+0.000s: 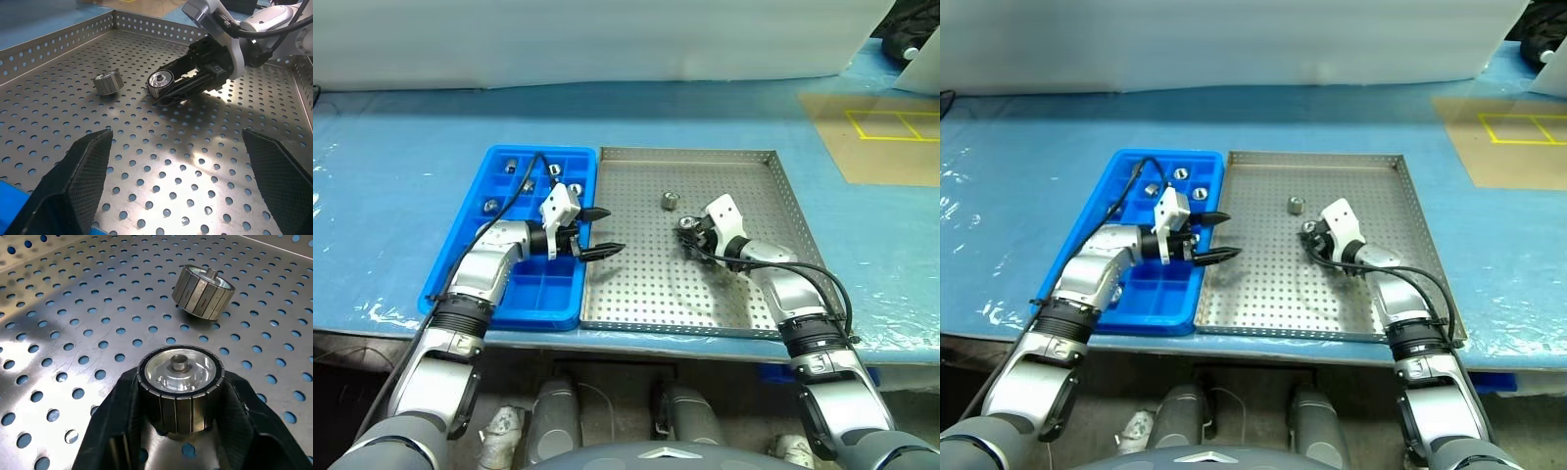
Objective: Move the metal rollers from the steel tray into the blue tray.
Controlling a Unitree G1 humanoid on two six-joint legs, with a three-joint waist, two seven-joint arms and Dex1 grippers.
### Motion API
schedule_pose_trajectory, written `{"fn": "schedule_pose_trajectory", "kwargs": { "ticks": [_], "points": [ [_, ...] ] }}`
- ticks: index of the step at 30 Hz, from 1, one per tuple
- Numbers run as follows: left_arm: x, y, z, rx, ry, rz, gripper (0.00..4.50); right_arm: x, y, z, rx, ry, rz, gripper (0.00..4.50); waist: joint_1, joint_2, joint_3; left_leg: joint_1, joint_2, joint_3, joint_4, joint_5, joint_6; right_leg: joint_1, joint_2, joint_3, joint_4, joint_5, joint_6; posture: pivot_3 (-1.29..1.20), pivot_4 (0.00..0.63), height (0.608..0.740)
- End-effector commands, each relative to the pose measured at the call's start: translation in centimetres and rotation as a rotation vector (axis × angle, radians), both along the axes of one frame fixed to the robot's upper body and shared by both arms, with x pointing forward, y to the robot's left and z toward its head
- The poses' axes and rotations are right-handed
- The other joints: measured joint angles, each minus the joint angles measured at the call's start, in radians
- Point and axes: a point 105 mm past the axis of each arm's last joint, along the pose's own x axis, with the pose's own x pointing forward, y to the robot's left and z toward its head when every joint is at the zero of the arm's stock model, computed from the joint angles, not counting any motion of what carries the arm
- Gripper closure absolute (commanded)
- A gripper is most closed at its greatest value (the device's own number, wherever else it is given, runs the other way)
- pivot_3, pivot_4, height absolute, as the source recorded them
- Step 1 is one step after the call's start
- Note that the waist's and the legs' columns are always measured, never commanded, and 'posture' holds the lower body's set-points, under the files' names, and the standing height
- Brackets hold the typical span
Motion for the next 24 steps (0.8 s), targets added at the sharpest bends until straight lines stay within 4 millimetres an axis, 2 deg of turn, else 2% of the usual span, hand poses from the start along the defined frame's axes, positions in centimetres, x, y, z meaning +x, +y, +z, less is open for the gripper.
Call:
{"fn": "schedule_pose_trajectory", "kwargs": {
  "ticks": [1,6,10,13,16,21,24],
  "points": [
    [0.1,0.4,1.3,-0.009,-0.048,0.009,0.0,0.5,0.2,1.1,-0.022,-0.057,-0.016,2.81,0.0,0.0,0.0,0.0,0.0,0.0,0.0,0.0,0.0,0.0,0.0,0.0,0.0,0.0,0.0,-0.15,0.15,0.74],
    [0.1,1.5,2.2,0.003,-0.063,0.013,0.0,0.4,1.1,2.6,0.006,-0.082,0.031,2.81,0.0,0.0,0.0,0.0,0.0,0.0,0.0,0.0,0.0,0.0,0.0,0.0,0.0,0.0,0.0,-0.14,0.15,0.74],
    [-0.3,2.9,3.2,0.024,-0.082,0.024,0.0,-0.2,2.9,4.6,0.039,-0.105,0.127,2.81,-0.002,0.0,0.0,0.0,0.0,0.0,-0.001,0.0,0.0,-0.001,0.001,0.0,0.0,0.0,0.0,-0.14,0.15,0.74],
    [-0.3,4.4,3.8,0.037,-0.097,0.058,0.0,-1.4,5.1,6.2,0.074,-0.119,0.253,2.81,-0.001,0.0,0.0,0.0,0.0,0.0,-0.002,0.0,0.0,-0.001,0.001,0.0,-0.001,0.0,0.0,-0.13,0.15,0.74],
    [-0.1,6.4,4.7,0.054,-0.127,0.128,0.0,-2.8,8.6,7.4,0.102,-0.121,0.416,2.81,-0.002,0.0,0.0,0.0,0.0,0.0,-0.002,0.0,0.0,-0.001,0.001,0.0,-0.001,0.0,0.0,-0.07,0.15,0.74],
    [-0.1,8.4,5.9,0.064,-0.156,0.208,0.0,-3.5,12.3,7.1,0.096,-0.08,0.573,2.81,0.007,0.0,0.0,-0.001,0.001,0.0,-0.003,0.0,-0.001,-0.002,0.001,-0.001,-0.001,0.0,0.0,0.0,0.15,0.74],
    [-1.5,9.6,5.9,0.087,-0.144,0.236,0.0,-4.1,14.9,6.5,0.111,-0.032,0.684,2.81,0.016,0.0,0.0,-0.002,0.001,0.0,-0.003,0.0,-0.001,-0.002,-0.001,-0.001,-0.002,0.0,0.0,0.07,0.15,0.74]
  ]
}}
